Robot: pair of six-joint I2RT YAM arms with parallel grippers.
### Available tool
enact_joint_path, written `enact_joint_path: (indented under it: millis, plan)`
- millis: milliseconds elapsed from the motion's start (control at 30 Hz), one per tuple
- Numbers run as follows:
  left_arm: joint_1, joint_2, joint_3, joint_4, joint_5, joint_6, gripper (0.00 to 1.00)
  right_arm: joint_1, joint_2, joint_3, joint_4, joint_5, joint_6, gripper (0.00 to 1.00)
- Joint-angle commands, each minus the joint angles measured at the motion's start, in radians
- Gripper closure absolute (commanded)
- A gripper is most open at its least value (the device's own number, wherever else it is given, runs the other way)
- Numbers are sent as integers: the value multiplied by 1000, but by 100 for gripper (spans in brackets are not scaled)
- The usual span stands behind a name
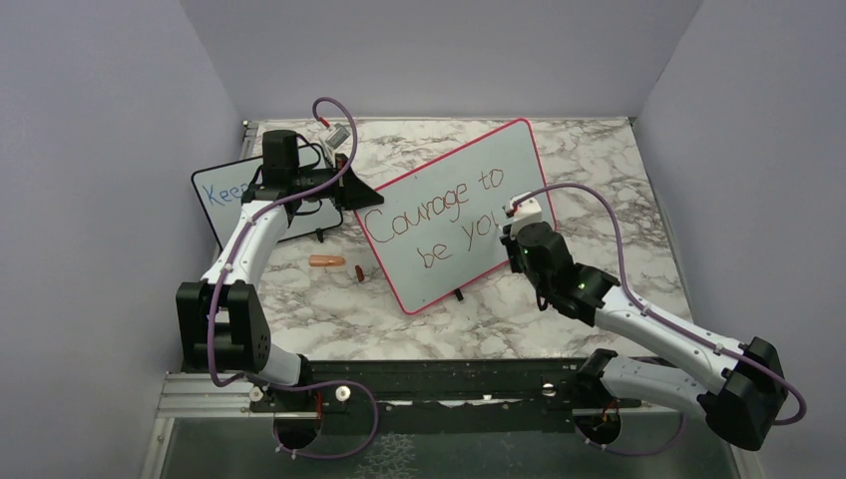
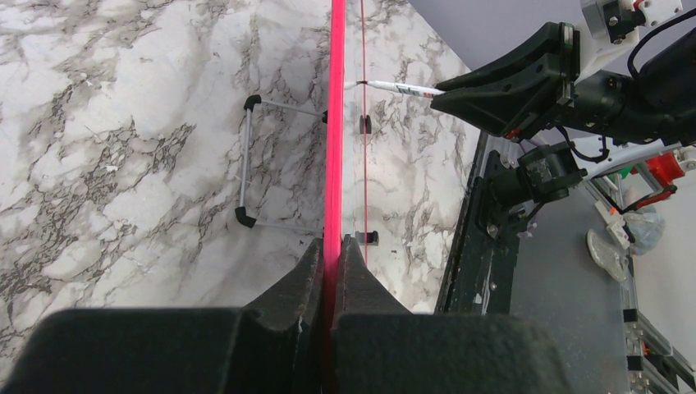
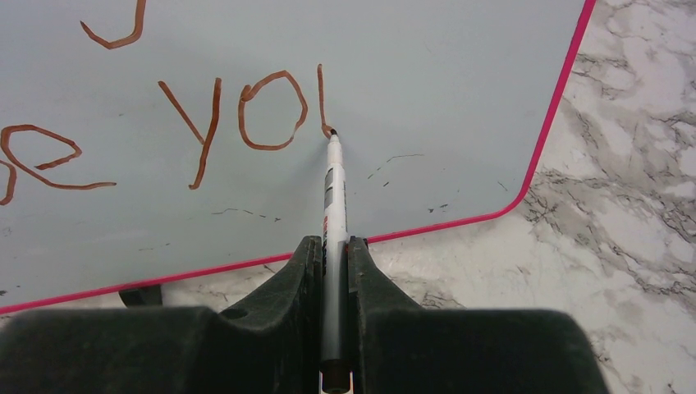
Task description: Write a sentence on the whiteboard
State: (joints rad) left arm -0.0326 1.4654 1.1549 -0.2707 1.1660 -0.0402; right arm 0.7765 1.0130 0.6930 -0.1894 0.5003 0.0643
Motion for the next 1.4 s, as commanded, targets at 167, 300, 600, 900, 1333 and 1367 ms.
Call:
enact_joint_path:
  millis: [167,300,600,900,1333,1367]
  plan:
    - [10,14,-3,-41,-107,45,100,-8,14,1,-21,50,16,99]
    - [10,13,-3,-41,-106,45,100,-8,15,5,-8,75,10,99]
    - [8,14,-3,-40,-102,45,100,-9,13,18,39,94,-17,99]
    - [8,15,-2,-41,-100,45,100,-19,28,37,84,90,-49,99]
    - [8,18,-3,-41,-104,44,100,-26,33,27,57,48,-17,99]
    - [8,18,-2,-41,-104,45,100,-26,30,22,50,43,-11,99]
